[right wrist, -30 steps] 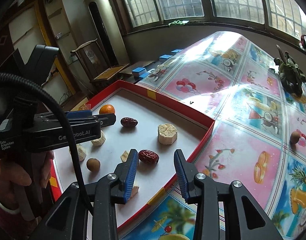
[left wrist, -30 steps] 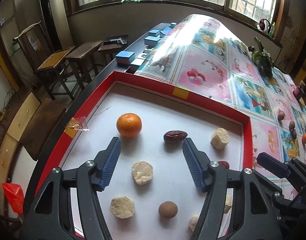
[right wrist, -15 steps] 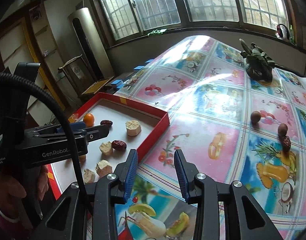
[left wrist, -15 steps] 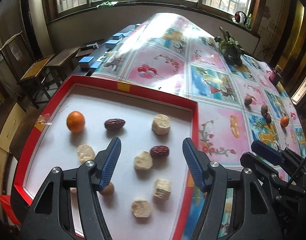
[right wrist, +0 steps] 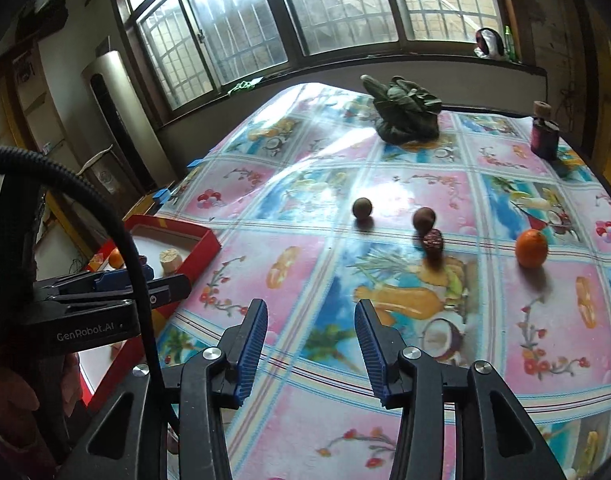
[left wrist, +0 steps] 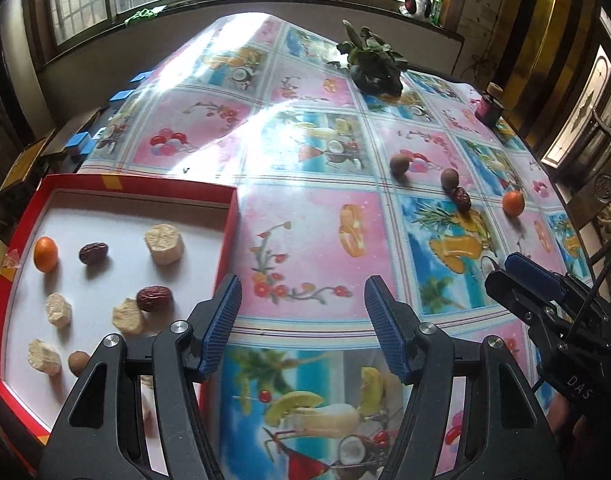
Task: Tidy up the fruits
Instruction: 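Grasp a brown round fruit with the left tool while the right tool grasps a red date, then carry the brown fruit and red date into the red tray and open both tools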
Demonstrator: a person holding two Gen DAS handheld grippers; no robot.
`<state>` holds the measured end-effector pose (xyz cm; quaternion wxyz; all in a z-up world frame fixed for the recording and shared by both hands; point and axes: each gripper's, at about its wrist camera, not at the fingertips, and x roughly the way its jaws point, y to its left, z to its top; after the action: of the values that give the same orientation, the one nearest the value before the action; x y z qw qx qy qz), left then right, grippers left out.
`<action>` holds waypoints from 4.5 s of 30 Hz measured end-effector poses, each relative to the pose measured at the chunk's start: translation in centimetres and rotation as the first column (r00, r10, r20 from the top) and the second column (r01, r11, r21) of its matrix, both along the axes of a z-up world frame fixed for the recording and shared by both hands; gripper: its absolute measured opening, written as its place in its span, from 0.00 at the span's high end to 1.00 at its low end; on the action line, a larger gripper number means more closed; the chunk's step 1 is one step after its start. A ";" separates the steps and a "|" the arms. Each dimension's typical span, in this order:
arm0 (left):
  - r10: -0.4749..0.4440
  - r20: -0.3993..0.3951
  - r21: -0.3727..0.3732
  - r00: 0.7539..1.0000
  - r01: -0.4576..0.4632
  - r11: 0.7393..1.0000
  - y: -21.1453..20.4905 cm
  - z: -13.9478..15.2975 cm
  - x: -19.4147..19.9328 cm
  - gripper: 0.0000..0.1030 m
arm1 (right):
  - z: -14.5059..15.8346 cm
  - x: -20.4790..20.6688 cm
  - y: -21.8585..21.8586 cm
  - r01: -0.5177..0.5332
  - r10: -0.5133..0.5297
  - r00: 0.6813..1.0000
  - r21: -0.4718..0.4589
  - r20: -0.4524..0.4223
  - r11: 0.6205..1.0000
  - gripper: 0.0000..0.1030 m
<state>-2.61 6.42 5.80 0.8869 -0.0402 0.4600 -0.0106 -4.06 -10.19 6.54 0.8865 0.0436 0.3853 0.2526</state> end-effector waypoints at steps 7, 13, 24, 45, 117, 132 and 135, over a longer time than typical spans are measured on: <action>-0.050 -0.025 -0.004 0.998 0.050 0.999 -3.4 -0.6 1.8 0.38 | -0.9 1.3 -3.9 0.066 -0.067 0.998 -0.039 -0.024 0.997 0.57; -0.073 -0.047 -0.015 0.996 0.072 0.997 -5.0 -0.9 3.5 0.38 | -1.5 4.2 -4.8 0.058 -0.061 0.998 -0.088 -0.029 0.994 0.57; -0.058 -0.066 -0.015 0.996 0.057 0.998 -5.0 -1.0 6.6 0.38 | -3.3 10.5 -2.8 0.007 -0.016 0.998 -0.154 -0.056 0.988 0.57; -0.047 -0.134 -0.046 0.990 0.041 0.998 -7.4 -2.7 16.6 0.38 | -3.9 10.7 -6.3 0.042 -0.054 0.993 -0.125 -0.100 0.991 0.82; 0.051 0.074 0.059 0.996 -0.055 0.997 4.0 0.0 -6.4 0.80 | 0.2 -6.0 6.1 -0.156 0.155 0.987 -0.029 -0.047 0.987 0.82; 0.164 0.081 0.037 0.983 -0.168 0.985 9.9 0.5 -8.1 0.80 | 1.7 -6.4 10.9 -0.257 0.256 0.967 -0.050 -0.011 0.965 0.82; 0.195 0.073 0.041 0.978 -0.198 0.979 11.4 0.3 -8.6 0.80 | 1.9 -6.5 11.7 -0.276 0.275 0.961 -0.051 -0.008 0.960 0.82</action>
<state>-11.22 17.86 6.06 0.8996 -0.0639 0.4232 0.0866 -10.58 1.46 8.42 0.8433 -0.0333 0.3945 0.3634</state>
